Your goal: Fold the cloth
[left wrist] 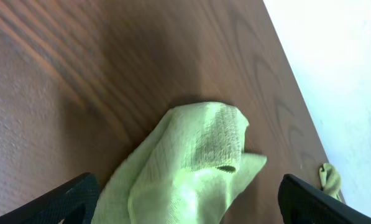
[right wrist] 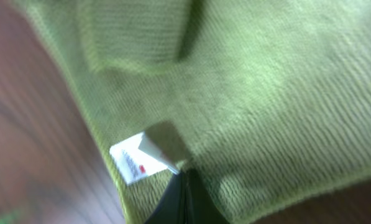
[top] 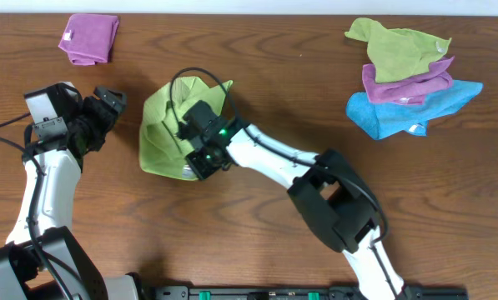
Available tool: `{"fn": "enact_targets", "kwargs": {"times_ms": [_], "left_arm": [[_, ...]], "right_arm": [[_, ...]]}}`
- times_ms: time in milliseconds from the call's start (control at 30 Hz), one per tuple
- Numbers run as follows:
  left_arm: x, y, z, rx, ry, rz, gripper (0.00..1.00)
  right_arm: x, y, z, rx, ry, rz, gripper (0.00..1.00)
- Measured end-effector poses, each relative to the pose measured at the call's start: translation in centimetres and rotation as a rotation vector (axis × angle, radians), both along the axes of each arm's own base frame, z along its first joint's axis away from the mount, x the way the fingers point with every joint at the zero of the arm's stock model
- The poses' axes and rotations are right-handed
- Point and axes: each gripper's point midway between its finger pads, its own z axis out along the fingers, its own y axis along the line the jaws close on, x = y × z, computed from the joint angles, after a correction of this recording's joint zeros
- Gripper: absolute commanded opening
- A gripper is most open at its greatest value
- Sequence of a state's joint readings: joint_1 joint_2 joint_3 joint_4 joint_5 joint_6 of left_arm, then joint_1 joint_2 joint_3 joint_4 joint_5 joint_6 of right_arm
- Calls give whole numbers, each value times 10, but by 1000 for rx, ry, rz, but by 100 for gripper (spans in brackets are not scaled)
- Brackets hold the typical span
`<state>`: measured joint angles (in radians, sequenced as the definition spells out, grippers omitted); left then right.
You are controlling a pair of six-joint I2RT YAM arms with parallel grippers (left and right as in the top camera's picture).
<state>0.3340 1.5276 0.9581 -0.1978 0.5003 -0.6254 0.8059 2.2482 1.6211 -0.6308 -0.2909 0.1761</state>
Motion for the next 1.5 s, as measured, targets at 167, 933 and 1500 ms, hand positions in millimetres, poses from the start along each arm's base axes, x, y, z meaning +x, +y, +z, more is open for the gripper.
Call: {"fn": "enact_targets", "kwargs": {"times_ms": [167,933,1500], "left_arm": [[-13,-12,-10,-22,65,-45,94],[-8,-176,-13,389,-31,-484,88],[12,-218,-78,710,-47,-563,77]], "right_arm": [[19,-55,-1,-95,77,-110,1],[59,-193,0,-249,199,-363,1],[68,-190,47,-163,97,-351,1]]}}
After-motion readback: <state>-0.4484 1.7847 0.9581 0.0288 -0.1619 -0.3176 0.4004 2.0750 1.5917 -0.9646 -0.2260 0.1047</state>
